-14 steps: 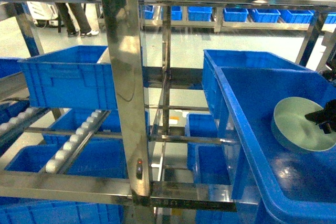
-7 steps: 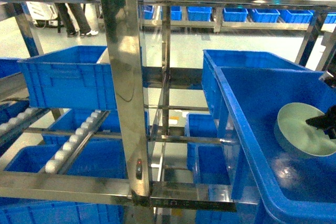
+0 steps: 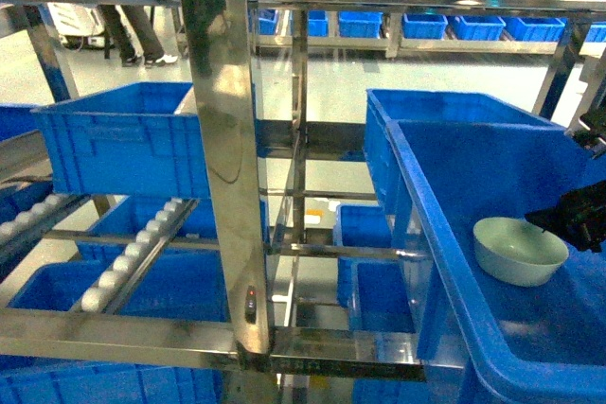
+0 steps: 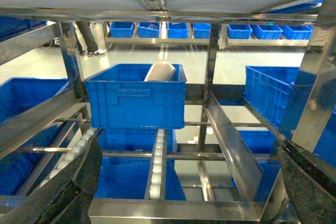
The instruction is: Place green bowl on second shelf with right arm
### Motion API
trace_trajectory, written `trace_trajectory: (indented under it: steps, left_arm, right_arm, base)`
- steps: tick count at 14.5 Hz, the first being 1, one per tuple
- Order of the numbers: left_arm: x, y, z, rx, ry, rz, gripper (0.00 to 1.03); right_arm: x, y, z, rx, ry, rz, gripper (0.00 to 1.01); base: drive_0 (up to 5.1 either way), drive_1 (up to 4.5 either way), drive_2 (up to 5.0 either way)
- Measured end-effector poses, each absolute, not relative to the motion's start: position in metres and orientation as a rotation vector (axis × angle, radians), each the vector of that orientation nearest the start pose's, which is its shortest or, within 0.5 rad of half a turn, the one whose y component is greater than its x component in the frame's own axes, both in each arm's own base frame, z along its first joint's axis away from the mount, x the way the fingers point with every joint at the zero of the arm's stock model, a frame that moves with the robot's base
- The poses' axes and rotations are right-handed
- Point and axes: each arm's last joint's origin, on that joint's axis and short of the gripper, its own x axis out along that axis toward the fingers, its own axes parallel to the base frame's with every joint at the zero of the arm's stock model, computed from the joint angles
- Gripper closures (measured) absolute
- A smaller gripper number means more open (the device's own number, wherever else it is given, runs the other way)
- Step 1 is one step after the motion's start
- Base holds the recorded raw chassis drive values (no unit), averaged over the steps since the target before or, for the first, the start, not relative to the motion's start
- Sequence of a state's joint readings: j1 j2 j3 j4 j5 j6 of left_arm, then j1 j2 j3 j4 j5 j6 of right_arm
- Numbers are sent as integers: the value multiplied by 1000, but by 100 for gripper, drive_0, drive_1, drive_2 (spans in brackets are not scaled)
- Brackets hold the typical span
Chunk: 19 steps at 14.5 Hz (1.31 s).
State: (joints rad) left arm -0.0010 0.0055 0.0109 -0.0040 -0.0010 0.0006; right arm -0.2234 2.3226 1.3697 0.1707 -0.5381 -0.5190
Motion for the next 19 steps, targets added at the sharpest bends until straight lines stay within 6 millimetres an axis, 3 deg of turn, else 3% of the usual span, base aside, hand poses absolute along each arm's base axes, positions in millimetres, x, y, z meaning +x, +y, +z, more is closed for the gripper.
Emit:
trace_trajectory:
  steps: [1,2,4,5,7,10,13,16,17,18,19]
  left_arm:
    - [97,0,166,0,-1,0,5]
    - [97,0,166,0,-2,0,5]
    - [97,0,166,0,-1,0,5]
    - [97,0,166,0,-1,0,5]
    - [97,0,166,1,-1,0,5]
    - [97,0,166,1,-1,0,5]
    - [97,0,166,0,-1,0,5]
    - [97,0,166,0,-1,0,5]
    - [97,0,166,0,-2,0,5]
    - [97,0,166,1,-2,0,5]
    - [97,0,166,0,-1,0,5]
  right_arm:
    - [444,-82,70,-186,612,434,11]
    - [432,-77,87,-148,556,350,1]
    - [402,-74,123,-132,435,264,3]
    - [379,-72,128,-122,425,242,3]
    - [335,-69,118,-97,479,229,3]
    - [301,-61,119,-93,480,224,3]
    - [272,-54,142,-98,402,208,3]
    - [228,-43,157,-59,371,221,3]
    - [179,-28,184,-18,295,234,3]
    - [128,-19,179,24,277,285,3]
    - [116,-21,180,30,258,282,3]
  base:
    - [0,0,0]
    - [0,0,0]
    - [0,0,0]
    - [0,0,0]
    - [0,0,0]
    - [0,0,0]
    - [0,0,0]
    - [0,0,0]
    - [0,0,0]
    - [0,0,0]
    - [0,0,0]
